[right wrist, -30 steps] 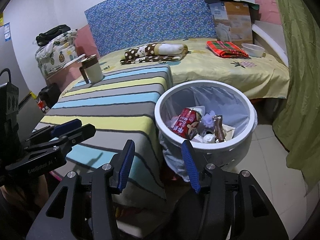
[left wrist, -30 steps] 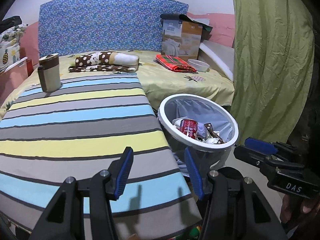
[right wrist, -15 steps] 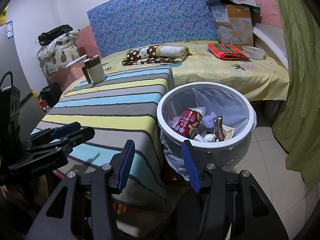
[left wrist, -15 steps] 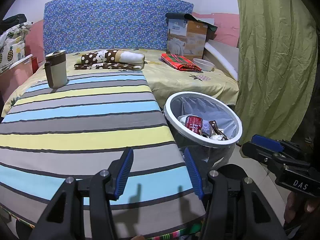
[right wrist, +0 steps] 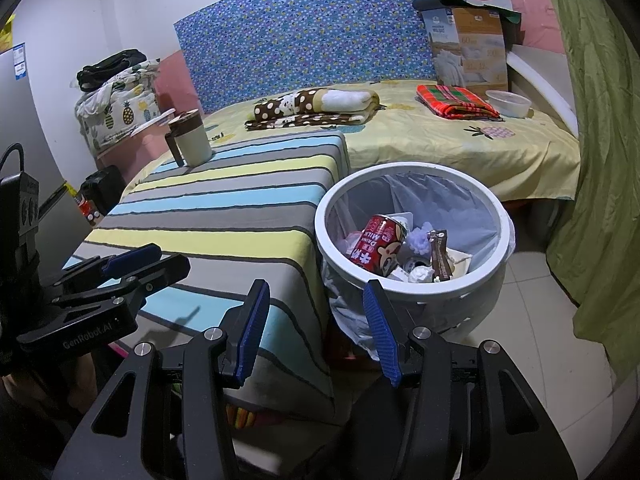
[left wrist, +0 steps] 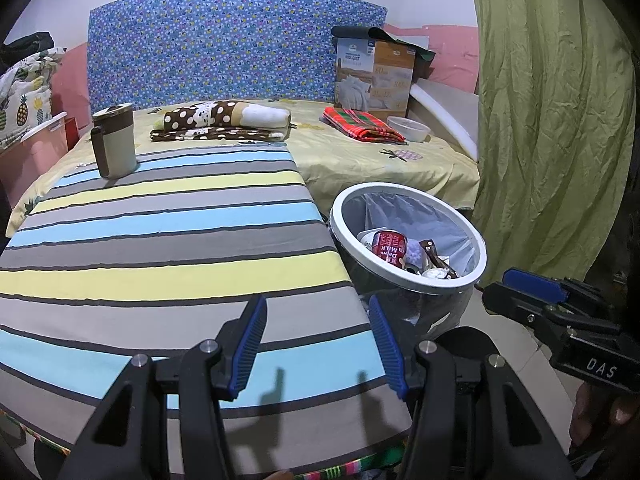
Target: Collect trash
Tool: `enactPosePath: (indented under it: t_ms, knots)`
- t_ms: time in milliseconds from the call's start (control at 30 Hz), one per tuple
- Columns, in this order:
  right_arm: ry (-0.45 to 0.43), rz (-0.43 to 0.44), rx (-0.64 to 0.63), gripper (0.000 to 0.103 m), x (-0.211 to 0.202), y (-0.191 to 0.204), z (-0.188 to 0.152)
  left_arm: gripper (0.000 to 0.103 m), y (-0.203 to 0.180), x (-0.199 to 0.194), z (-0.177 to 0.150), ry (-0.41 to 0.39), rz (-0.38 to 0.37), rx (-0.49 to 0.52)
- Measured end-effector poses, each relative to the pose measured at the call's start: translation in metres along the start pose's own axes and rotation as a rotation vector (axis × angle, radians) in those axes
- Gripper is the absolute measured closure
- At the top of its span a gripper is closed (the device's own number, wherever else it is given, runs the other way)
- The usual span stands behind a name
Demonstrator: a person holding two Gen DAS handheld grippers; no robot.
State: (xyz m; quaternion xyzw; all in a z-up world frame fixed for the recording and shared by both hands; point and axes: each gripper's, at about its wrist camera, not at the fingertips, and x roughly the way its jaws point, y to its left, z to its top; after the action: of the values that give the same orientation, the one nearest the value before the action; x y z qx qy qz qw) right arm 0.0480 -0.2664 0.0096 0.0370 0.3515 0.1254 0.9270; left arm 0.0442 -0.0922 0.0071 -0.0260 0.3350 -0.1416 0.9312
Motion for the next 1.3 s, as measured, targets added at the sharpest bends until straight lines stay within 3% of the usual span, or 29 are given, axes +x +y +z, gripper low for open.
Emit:
enactPosePath:
  t_ms: [1300]
  knots:
    - [0.005, 0.008, 0.001, 0.052, 0.0014, 0.004, -0.0019, 0.048, -0.0009, -0.0008, -0.0035, 0.003, 0.036, 0.01]
